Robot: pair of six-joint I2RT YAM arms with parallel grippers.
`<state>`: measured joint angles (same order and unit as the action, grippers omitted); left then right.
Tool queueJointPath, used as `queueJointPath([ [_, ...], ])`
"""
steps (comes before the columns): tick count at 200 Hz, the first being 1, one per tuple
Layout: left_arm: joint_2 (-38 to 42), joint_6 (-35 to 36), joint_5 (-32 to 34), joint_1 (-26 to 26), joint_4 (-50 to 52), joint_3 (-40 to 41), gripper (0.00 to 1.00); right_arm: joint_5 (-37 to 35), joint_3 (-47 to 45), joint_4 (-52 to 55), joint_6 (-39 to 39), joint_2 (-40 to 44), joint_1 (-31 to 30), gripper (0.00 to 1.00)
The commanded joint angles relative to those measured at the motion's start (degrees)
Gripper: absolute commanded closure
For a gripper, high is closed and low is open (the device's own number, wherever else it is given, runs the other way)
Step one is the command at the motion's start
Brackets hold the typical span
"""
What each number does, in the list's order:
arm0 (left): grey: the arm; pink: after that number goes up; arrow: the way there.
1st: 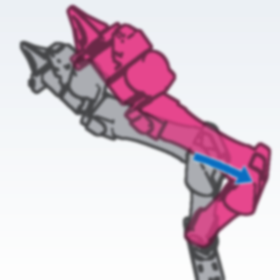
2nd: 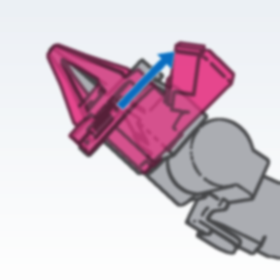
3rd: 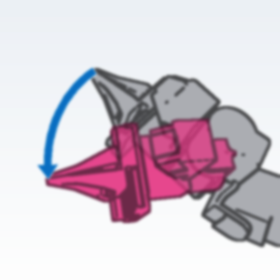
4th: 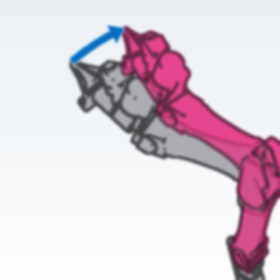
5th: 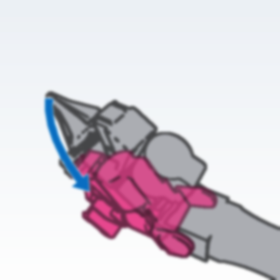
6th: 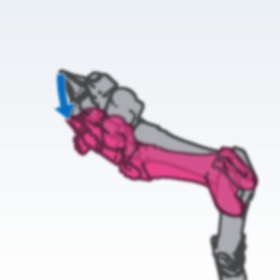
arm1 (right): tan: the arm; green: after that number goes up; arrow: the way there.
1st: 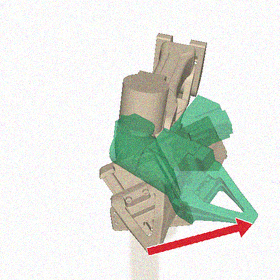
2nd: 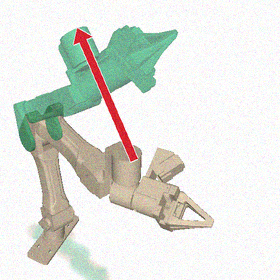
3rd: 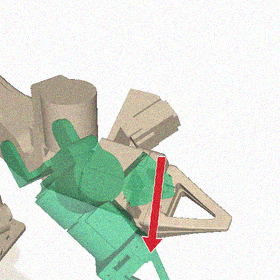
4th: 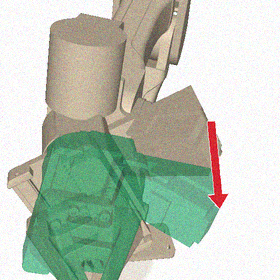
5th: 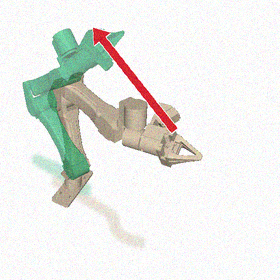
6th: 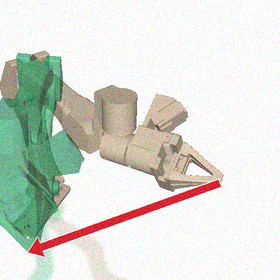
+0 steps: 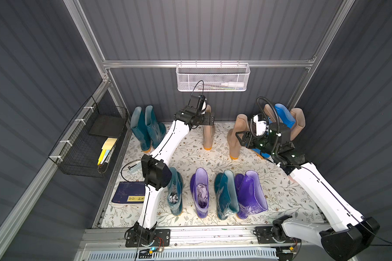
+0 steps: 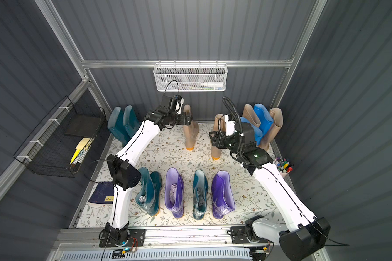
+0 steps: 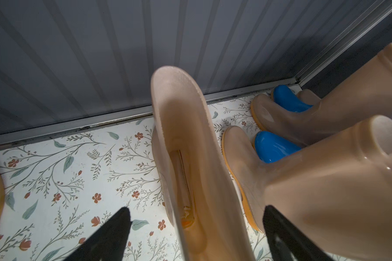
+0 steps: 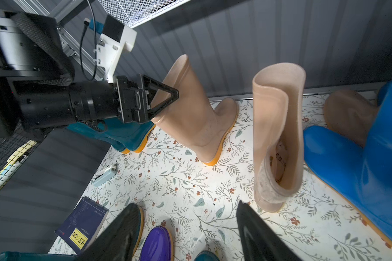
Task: Match and arrange rain boots in pairs
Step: Pick up the rain boot at the center of the board.
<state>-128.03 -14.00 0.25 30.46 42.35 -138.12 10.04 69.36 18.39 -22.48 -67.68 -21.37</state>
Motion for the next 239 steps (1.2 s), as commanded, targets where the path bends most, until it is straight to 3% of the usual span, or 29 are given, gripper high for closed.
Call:
queueJointPath([
  [1, -2.73, 0.07, 1.51, 1.05, -1.4, -2.92, 0.13, -0.6, -0.79, 0.06, 0.18, 1.04, 0.1, 0.28],
  [29, -3.84, 0.42, 2.71, 1.27, -1.4, -3.38, 0.31, -0.73, -0.83, 0.33, 0.24, 1.01, 0.1, 0.28],
  [70, -3.61, 0.86, 3.74, 1.28, -1.48, -3.29, 0.72, -0.64, -0.67, 0.03, 0.2, 0.38, 0.1, 0.28],
  [114, -2.6, 1.26, 4.48, 1.23, -1.61, -3.53, 1.0, -0.23, -0.63, -0.35, -0.1, -0.08, 0.1, 0.28],
  [239, 1.19, 4.06, 11.06, 0.85, -1.51, -5.59, 1.0, -0.12, -1.24, -0.3, -0.31, 0.88, 0.1, 0.28],
])
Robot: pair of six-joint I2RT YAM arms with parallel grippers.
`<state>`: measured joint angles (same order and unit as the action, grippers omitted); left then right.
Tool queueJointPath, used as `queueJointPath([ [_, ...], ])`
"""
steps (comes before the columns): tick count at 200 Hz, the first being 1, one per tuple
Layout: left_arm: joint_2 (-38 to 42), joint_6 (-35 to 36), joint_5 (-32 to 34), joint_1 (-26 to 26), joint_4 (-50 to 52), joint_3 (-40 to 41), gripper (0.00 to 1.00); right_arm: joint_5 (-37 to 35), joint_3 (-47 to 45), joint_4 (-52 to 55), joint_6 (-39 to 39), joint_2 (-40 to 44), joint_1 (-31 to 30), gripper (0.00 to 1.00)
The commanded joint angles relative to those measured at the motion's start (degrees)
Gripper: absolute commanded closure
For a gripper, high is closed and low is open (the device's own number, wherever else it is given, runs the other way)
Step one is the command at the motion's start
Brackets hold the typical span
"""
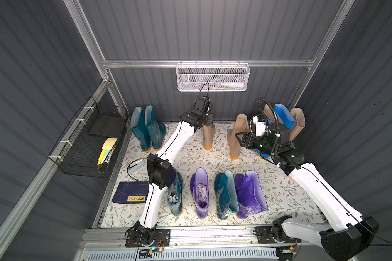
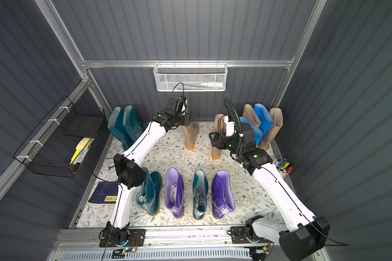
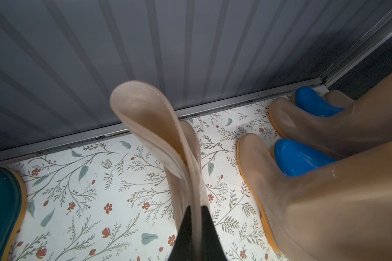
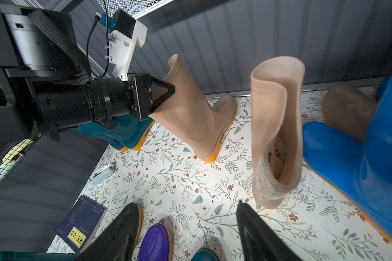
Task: Match and arrange rain boots in pairs
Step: Pick up the rain boot at the center of the board, then place the rain boot at the center of the board.
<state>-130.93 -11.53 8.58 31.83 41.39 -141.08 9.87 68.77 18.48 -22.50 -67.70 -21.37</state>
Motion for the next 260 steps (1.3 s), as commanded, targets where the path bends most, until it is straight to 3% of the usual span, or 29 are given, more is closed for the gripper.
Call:
queueJointPath([
  [1, 4.1, 1.59, 2.79, -0.53, -0.53, -2.67, 1.0, 0.06, -0.65, -0.42, -0.32, 0.9, 0.1, 0.28],
  [188, 17.12, 2.53, 10.7, -9.68, -0.86, 9.89, 1.0, 3.1, 0.43, -1.81, -1.95, -1.39, 0.1, 0.29],
  [260, 19.27, 4.81, 11.9, -11.75, -0.93, 14.13, 1.0, 4.5, 3.88, -3.5, -3.26, -8.7, -2.2, 0.31],
])
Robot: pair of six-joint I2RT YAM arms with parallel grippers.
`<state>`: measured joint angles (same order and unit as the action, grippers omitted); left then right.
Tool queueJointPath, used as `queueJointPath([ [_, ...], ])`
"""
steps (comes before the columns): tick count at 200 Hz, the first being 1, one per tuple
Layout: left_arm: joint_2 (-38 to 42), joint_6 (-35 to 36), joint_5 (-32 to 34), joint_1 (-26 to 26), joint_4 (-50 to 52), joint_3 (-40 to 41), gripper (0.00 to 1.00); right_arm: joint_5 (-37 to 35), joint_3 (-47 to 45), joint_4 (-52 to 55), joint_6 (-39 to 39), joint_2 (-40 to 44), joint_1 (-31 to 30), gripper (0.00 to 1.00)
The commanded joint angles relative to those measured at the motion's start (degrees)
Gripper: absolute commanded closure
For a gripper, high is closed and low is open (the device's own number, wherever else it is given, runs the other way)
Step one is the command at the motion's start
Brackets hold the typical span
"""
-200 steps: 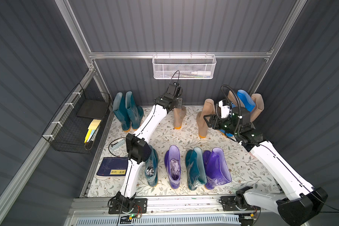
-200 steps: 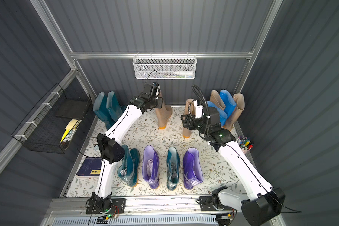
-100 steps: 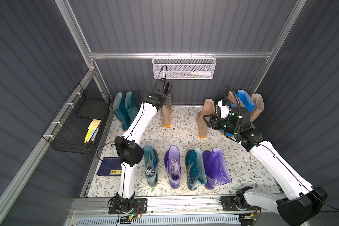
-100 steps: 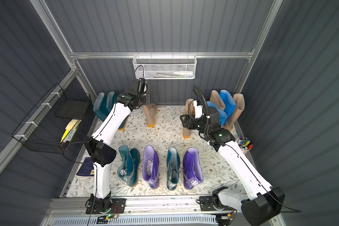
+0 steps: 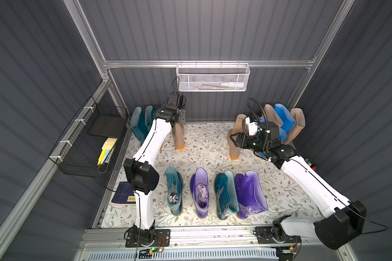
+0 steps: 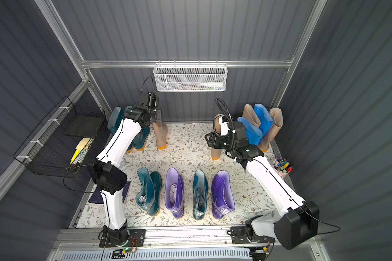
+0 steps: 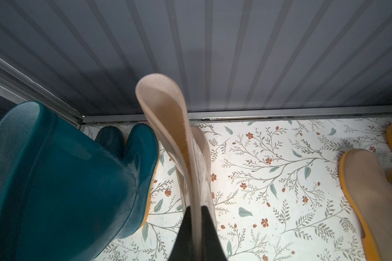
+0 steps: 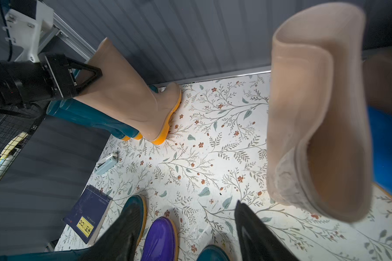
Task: Match and arrange rain boots in pairs
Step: Place the rain boot at the center of the board.
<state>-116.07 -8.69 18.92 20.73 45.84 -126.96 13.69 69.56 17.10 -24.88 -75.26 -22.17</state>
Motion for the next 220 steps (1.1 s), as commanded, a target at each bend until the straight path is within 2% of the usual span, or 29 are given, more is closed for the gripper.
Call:
queueJointPath([
  [1, 4.39, 1.99, 1.56, -0.67, -5.4, 0.07, 1.0, 0.65, 3.15, -2.14, -0.87, -1.21, -1.43, 0.31],
  [68, 4.76, 3.15, 2.79, -2.66, -6.21, 3.02, 1.0, -0.6, 6.75, -2.19, -0.96, -4.85, -4.5, 0.32],
  [130, 4.65, 2.87, 0.21, -6.28, -8.67, 5.52, 1.0, -2.72, 8.83, -1.72, -0.78, -6.49, -7.14, 0.32],
  [220, 5.91, -2.07, 2.95, -8.43, -10.1, 9.66, 1.0, -4.03, 8.59, -0.72, -0.39, -5.75, -8.21, 0.32],
])
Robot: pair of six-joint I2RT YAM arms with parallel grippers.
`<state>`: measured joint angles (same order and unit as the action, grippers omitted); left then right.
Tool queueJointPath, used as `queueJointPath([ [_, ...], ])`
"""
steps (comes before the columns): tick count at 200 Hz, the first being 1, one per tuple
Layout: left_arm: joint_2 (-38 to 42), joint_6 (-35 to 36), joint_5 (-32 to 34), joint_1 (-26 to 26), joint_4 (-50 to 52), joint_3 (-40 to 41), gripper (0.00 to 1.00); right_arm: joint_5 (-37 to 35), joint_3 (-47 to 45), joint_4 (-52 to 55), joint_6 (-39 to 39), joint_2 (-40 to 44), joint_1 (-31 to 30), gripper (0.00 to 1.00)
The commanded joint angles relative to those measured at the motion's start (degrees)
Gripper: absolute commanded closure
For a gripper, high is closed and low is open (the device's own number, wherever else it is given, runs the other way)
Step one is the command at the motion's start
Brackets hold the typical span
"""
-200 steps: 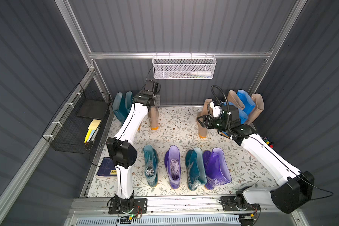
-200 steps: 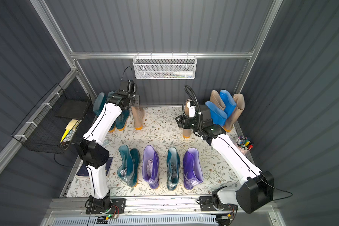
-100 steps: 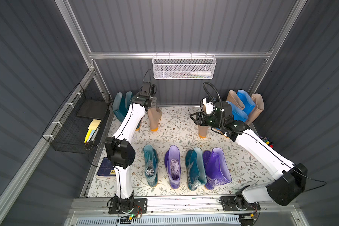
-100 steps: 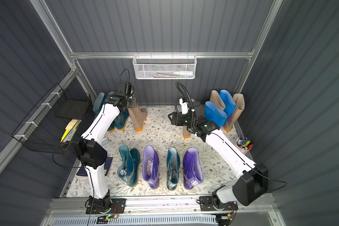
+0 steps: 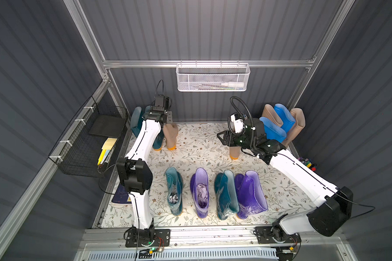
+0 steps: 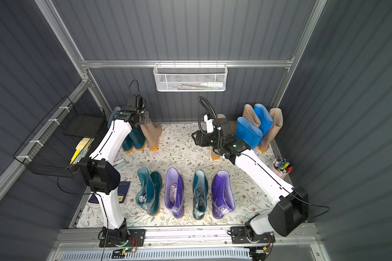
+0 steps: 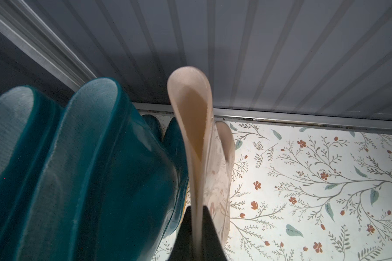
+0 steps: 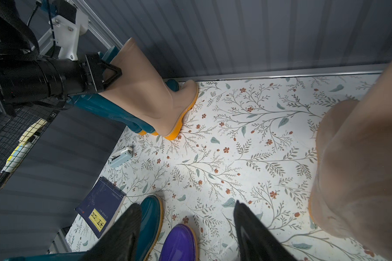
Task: Match and arrange rain boots in pairs
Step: Place the rain boot at the center of the board.
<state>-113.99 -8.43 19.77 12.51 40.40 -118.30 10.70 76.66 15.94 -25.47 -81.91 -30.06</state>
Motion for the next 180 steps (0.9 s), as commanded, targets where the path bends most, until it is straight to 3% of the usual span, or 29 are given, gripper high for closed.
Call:
queueJointPath([
  [1, 3.9, -2.4, 2.15, -0.21, -4.69, 1.12, 1.0, -1.07, 1.48, 0.47, 0.22, 0.88, -0.33, 0.32],
  [77, 3.78, -2.44, 0.41, -0.21, -4.21, 1.58, 1.0, -2.0, -0.26, 0.75, 0.69, 2.65, -0.33, 0.32],
  [93, 3.88, -2.06, -0.19, -0.21, -3.8, 1.21, 0.85, -2.17, -0.29, 0.71, 0.96, 2.9, -0.35, 0.32],
  [111, 4.14, -1.88, -1.2, -0.21, -3.19, 0.71, 0.54, -2.31, 0.72, 0.91, 2.04, 2.83, -0.22, 0.3],
  [117, 4.23, -2.12, -1.21, -0.21, -3.01, 0.55, 0.48, -2.48, 1.74, 1.68, 3.09, 2.7, -0.18, 0.29],
  [138, 4.35, -2.14, -2.08, -0.21, -1.95, -0.38, 0.37, -2.98, 6.01, 4.84, 6.31, 1.92, 0.39, 0.28],
  [180, 5.44, -2.57, -4.02, -0.16, -0.59, -1.92, 0.31, -1.65, 9.73, 7.17, 9.31, 1.53, 2.82, 0.26],
])
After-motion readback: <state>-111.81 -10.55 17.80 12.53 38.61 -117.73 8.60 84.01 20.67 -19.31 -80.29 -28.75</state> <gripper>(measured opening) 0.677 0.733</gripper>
